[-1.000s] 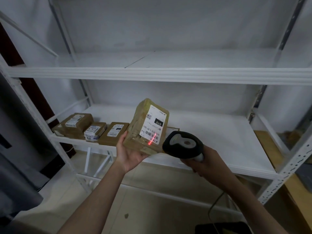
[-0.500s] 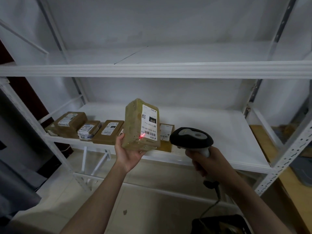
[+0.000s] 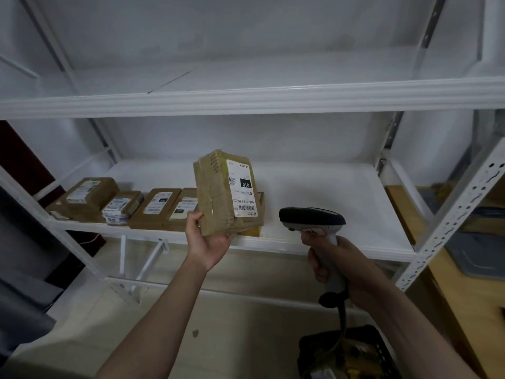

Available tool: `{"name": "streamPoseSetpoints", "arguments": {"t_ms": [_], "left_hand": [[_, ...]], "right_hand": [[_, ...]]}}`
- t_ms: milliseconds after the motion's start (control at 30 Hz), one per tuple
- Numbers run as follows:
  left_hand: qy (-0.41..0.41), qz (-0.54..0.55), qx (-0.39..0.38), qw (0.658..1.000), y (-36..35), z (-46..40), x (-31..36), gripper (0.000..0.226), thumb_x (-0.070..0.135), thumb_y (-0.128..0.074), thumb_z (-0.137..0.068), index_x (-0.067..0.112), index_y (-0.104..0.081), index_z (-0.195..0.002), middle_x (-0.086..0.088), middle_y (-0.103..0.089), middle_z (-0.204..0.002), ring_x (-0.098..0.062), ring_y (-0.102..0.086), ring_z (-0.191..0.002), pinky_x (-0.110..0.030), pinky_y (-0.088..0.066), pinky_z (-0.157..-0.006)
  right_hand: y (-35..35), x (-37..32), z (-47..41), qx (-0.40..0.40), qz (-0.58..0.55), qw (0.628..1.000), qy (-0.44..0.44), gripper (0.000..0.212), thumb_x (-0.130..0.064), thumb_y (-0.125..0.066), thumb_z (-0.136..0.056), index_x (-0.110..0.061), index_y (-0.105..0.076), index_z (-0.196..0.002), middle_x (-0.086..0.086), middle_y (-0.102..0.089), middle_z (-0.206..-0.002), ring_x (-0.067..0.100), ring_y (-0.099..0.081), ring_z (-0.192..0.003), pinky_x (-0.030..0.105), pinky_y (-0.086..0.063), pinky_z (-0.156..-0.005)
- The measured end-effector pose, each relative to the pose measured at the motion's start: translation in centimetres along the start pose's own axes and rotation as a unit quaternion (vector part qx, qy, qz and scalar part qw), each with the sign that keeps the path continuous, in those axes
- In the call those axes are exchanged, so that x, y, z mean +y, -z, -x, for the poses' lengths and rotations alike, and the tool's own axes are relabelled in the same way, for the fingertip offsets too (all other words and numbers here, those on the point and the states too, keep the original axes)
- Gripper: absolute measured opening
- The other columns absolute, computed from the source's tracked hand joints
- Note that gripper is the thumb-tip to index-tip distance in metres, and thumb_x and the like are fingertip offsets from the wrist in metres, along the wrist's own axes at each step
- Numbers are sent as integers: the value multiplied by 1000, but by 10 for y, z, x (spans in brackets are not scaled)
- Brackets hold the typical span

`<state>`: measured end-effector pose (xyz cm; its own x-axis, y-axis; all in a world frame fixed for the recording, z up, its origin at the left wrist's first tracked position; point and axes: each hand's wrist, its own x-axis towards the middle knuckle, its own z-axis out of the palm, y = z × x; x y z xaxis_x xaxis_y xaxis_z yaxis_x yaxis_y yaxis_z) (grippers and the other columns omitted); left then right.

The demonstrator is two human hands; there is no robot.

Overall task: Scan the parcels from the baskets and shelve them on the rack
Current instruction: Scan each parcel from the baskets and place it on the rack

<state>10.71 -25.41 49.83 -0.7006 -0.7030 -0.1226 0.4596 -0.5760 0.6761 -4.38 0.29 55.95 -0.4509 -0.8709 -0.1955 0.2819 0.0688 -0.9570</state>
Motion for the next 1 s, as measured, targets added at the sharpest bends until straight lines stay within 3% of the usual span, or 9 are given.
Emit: {"name": "streamPoseSetpoints", "arguments": {"t_ms": [133, 367, 467, 533, 600, 667, 700, 867, 1000], "left_hand": [[32, -67, -11, 997, -12, -7, -12, 64, 45, -49, -89, 16, -54, -145, -18, -53, -148, -37, -47, -137, -53, -31, -118], [88, -248, 32, 964, -55, -43, -29, 48, 52, -63, -88, 21, -68, -124, -11, -72, -118, -28, -69, -102, -47, -50, -88], [91, -382, 85, 916, -71, -71, -44, 60, 60, -72, -81, 24, -60, -128, -7, -71, -118, -25, -68, -102, -36, -53, -80], [82, -463, 99, 877, -78, -93, -53, 81, 65, -78, -71, 25, -48, -135, -8, -65, -129, -27, -63, -113, -41, -54, -91], [86, -575, 92, 809, -85, -113, -61, 107, 75, -73, -59, 23, -34, -145, -11, -50, -144, -34, -48, -132, -49, -44, -108], [91, -654, 78, 747, -94, -129, -71, 120, 80, -70, -62, 19, -22, -154, -15, -35, -153, -39, -31, -143, -51, -35, -114], [90, -665, 76, 738, -97, -137, -76, 119, 79, -70, -65, 18, -20, -155, -17, -32, -154, -39, -28, -144, -52, -34, -115], [128, -571, 85, 807, -93, -169, -95, 111, 77, -69, -68, 11, -38, -152, -12, -51, -147, -32, -52, -130, -48, -46, -108], [221, -444, 85, 864, -79, -173, -111, 90, 74, -59, -83, 14, -42, -148, -10, -61, -134, -27, -63, -110, -43, -55, -89]], "right_hand": [[13, 4, 1, 79, 62, 995, 9, 28, -35, -73, -91, -9, -66, -101, 7, -61, -62, 16, -50, -48, 27, -44, -46], [38, 14, -13, 196, 112, 974, 27, 18, -19, -68, -95, -16, -60, -111, 0, -65, -57, 11, -56, -47, 22, -46, -44], [49, 17, -22, 227, 91, 969, 25, 18, -17, -67, -96, -19, -61, -113, -1, -65, -57, 8, -58, -47, 20, -46, -44], [56, 18, -30, 252, 84, 964, 17, 18, -18, -67, -95, -19, -62, -112, -1, -66, -59, 8, -60, -50, 18, -48, -46], [62, 18, -38, 270, 79, 959, 5, 20, -20, -68, -94, -20, -62, -112, 1, -67, -62, 8, -61, -53, 19, -50, -49], [66, 18, -46, 280, 70, 957, -4, 21, -21, -69, -93, -20, -62, -113, 2, -67, -64, 9, -62, -55, 21, -51, -52], [67, 18, -50, 283, 64, 957, -9, 21, -21, -69, -93, -21, -62, -113, 2, -67, -65, 10, -62, -55, 22, -51, -53], [70, 14, -68, 293, 48, 955, -24, 23, -20, -69, -94, -19, -60, -116, 5, -65, -66, 11, -59, -53, 21, -49, -49], [73, 12, -80, 297, 59, 953, -34, 23, -20, -67, -95, -16, -60, -116, 5, -65, -66, 12, -58, -53, 26, -49, -52]]}}
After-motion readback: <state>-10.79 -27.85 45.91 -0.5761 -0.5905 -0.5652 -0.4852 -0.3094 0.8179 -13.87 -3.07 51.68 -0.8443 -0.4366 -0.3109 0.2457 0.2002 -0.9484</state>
